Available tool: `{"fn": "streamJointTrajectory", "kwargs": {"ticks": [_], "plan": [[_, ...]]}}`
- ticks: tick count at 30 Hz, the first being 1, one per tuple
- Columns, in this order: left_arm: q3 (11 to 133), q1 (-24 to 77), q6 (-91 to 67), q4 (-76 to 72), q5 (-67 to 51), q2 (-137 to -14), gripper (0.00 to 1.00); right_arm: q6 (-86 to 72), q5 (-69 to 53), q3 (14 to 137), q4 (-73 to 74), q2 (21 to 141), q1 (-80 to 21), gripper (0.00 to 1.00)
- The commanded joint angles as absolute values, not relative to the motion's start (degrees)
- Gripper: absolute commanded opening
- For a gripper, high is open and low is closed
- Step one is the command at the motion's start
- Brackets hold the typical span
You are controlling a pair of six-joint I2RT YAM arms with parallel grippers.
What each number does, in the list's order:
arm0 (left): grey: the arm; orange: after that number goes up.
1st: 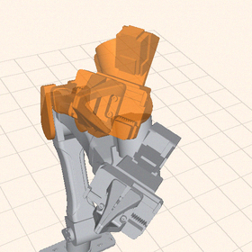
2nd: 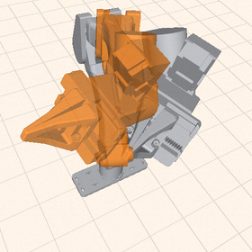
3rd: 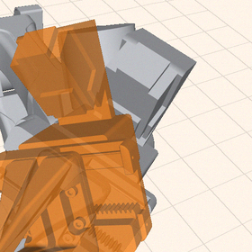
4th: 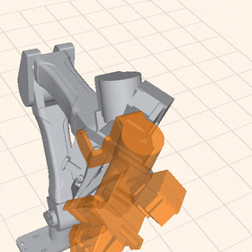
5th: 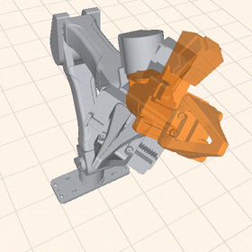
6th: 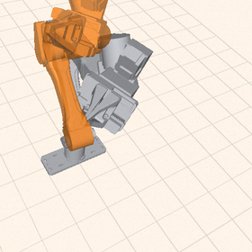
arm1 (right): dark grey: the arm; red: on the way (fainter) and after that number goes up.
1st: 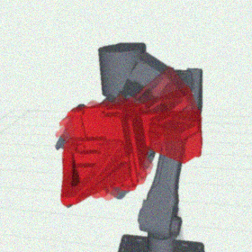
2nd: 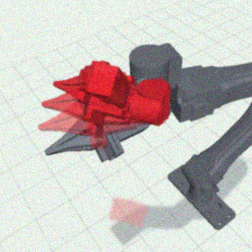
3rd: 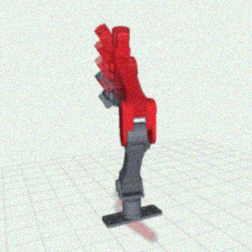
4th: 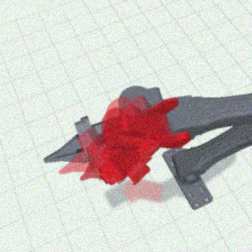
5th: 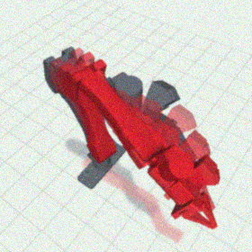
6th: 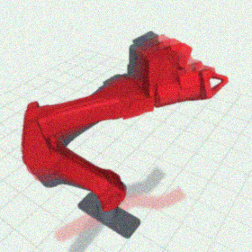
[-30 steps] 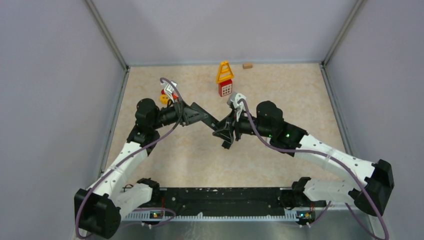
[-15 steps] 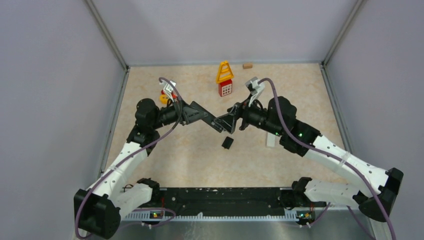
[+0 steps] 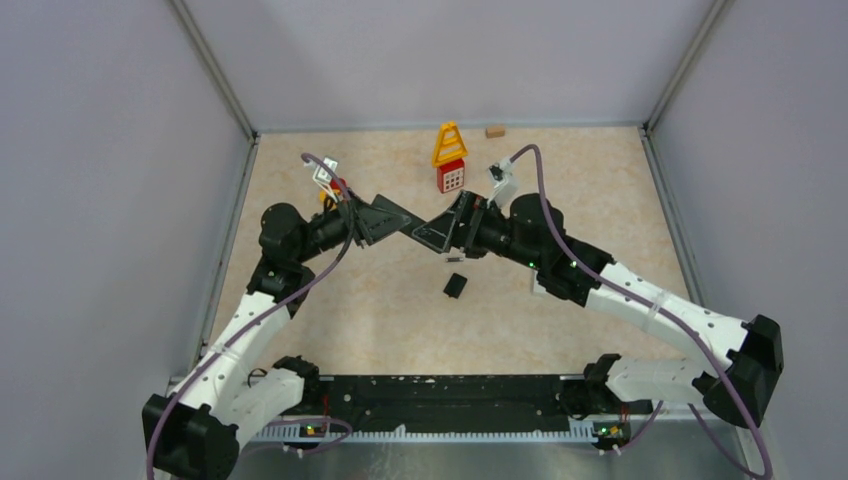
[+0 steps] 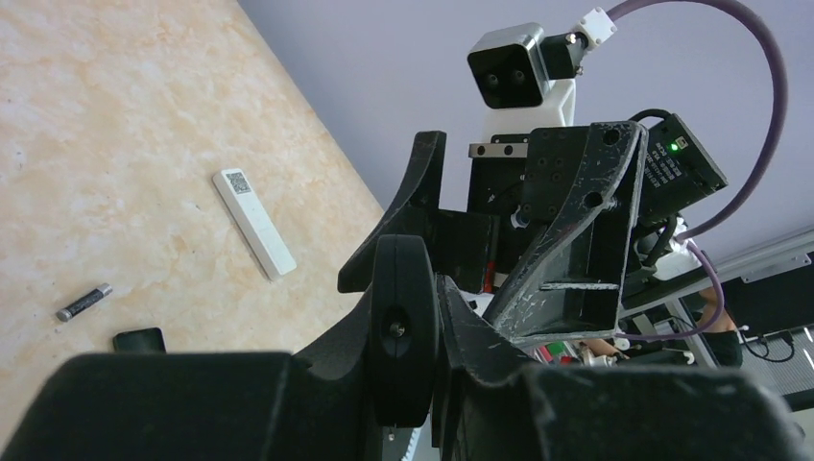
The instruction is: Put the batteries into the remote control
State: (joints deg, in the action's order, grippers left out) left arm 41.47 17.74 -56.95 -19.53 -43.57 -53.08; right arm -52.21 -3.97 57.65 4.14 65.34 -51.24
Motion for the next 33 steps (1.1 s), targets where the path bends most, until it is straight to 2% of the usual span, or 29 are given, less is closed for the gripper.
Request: {"fn": "streamJointTrajectory", "kwargs": {"ticks": [1, 15, 23, 27, 31, 33], "plan": [[41.80, 17.84, -57.57, -23.13, -43.23, -52.16, 0.00, -57.74, -7.27, 57.31, -3.68, 66.52, -50.91, 0.95], [41.89, 17.84, -57.98, -23.62, -42.97, -52.14, 0.00, -59.84, -9.98, 53.86, -8.14, 65.76, -49.47, 0.59], [41.76, 17.83, -59.24, -23.59, -43.07, -51.80, 0.00, -60.16, -11.10, 52.68, -9.90, 65.41, -49.14, 0.46], [41.95, 17.84, -61.76, -24.32, -43.09, -51.73, 0.00, -60.65, -12.12, 51.24, -12.33, 64.82, -48.92, 0.34], [42.79, 17.84, -64.59, -24.78, -43.97, -52.05, 0.00, -61.17, -12.68, 49.83, -14.70, 63.97, -48.87, 0.32], [42.95, 17.84, -64.66, -24.79, -43.90, -51.60, 0.00, -60.98, -12.89, 49.68, -15.56, 63.70, -48.78, 0.37]]}}
